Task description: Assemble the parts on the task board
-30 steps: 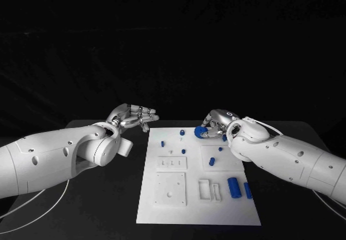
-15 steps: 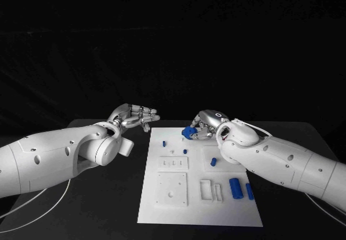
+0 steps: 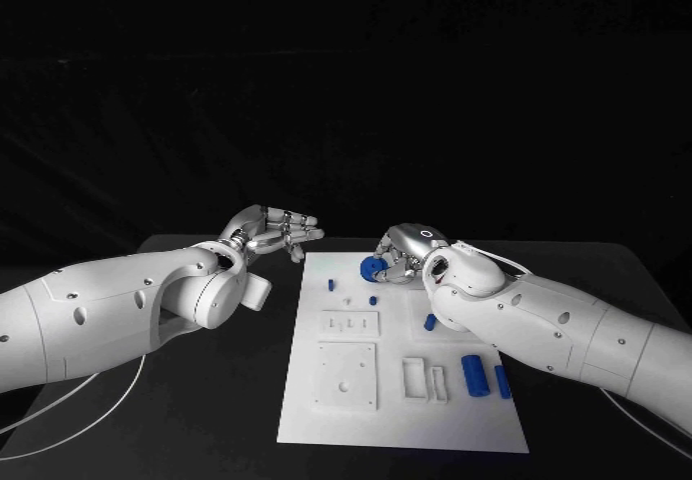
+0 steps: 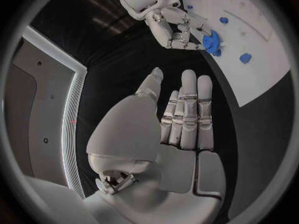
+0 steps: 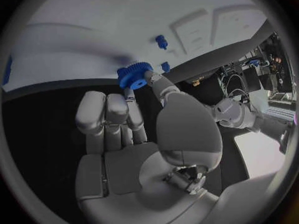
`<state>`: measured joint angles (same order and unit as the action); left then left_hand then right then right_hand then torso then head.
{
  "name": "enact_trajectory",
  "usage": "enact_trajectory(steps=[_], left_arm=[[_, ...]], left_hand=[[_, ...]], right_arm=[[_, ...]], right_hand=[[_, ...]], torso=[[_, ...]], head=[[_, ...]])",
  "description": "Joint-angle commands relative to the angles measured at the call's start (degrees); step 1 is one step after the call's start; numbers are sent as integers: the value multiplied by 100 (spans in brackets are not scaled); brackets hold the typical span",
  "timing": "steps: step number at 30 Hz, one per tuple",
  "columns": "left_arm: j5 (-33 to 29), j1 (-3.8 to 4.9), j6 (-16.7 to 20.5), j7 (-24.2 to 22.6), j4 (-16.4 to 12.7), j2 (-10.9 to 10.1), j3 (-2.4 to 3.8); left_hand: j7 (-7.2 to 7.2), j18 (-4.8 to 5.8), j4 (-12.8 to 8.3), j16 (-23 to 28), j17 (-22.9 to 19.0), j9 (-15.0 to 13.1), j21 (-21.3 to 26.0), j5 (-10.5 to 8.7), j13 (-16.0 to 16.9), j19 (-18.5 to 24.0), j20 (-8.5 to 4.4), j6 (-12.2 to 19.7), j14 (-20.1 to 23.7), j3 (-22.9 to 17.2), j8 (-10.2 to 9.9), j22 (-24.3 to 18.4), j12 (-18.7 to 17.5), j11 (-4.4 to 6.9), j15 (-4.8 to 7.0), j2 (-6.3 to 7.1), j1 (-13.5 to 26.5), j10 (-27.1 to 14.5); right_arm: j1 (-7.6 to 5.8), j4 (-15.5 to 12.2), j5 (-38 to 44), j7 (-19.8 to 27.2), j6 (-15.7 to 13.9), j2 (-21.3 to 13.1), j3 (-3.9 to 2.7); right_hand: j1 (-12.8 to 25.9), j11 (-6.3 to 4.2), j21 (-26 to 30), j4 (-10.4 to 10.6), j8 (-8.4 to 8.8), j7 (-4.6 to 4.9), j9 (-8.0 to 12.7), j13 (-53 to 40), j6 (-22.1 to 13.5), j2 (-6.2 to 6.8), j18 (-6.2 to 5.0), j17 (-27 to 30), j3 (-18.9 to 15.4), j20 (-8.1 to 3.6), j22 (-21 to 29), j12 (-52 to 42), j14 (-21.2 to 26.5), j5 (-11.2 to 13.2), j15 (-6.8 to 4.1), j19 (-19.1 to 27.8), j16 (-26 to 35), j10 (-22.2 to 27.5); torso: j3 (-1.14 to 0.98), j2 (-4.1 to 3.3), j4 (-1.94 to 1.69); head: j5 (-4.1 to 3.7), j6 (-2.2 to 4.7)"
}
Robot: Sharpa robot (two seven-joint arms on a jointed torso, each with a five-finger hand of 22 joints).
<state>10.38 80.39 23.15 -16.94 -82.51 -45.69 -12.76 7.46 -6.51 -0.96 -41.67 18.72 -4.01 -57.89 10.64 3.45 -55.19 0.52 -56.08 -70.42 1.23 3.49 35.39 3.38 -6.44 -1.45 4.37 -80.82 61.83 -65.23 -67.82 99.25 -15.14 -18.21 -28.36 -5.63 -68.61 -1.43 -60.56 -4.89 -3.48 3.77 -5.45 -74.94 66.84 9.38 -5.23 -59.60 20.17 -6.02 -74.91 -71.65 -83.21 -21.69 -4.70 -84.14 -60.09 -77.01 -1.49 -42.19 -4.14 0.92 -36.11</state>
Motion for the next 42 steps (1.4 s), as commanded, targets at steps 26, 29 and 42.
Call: enact_trajectory(steps=[26,29,42], left_arm=[[12,11,-23,-55,-14,79,5],[12,11,-21,-56,-11,84,5],[11,10,-32,-48,10,99,5]], left_hand=[[11,-107,-48,-5,-8,-2,32,16,8,36,-8,56,24,-1,14,19,15,-1,8,-49,4,-9],[11,-107,-48,-5,-8,-2,32,16,8,36,-8,56,24,-1,14,19,15,-1,8,-49,4,-9],[11,-107,-48,-5,-8,-2,32,16,8,36,-8,56,24,-1,14,19,15,-1,8,-49,4,-9]], right_arm=[[3,510,7,42,182,398,228],[4,532,-6,48,195,426,260],[5,585,-114,94,205,472,302]], right_hand=[[-14,31,62,61,-10,45,-86,-40,-88,0,94,54,-82,-19,-752,134,14,123,-28,-369,74,63],[-15,38,79,81,-11,53,-75,-19,-123,-3,85,58,-114,-12,-750,160,13,145,-22,-368,87,80],[-36,79,146,397,-15,101,63,87,-297,33,43,90,-435,24,-741,252,15,664,9,-367,148,141]], torso=[[-5,6,9],[-8,2,7],[-8,6,16]], head=[[48,-20],[54,-21],[70,-35]])
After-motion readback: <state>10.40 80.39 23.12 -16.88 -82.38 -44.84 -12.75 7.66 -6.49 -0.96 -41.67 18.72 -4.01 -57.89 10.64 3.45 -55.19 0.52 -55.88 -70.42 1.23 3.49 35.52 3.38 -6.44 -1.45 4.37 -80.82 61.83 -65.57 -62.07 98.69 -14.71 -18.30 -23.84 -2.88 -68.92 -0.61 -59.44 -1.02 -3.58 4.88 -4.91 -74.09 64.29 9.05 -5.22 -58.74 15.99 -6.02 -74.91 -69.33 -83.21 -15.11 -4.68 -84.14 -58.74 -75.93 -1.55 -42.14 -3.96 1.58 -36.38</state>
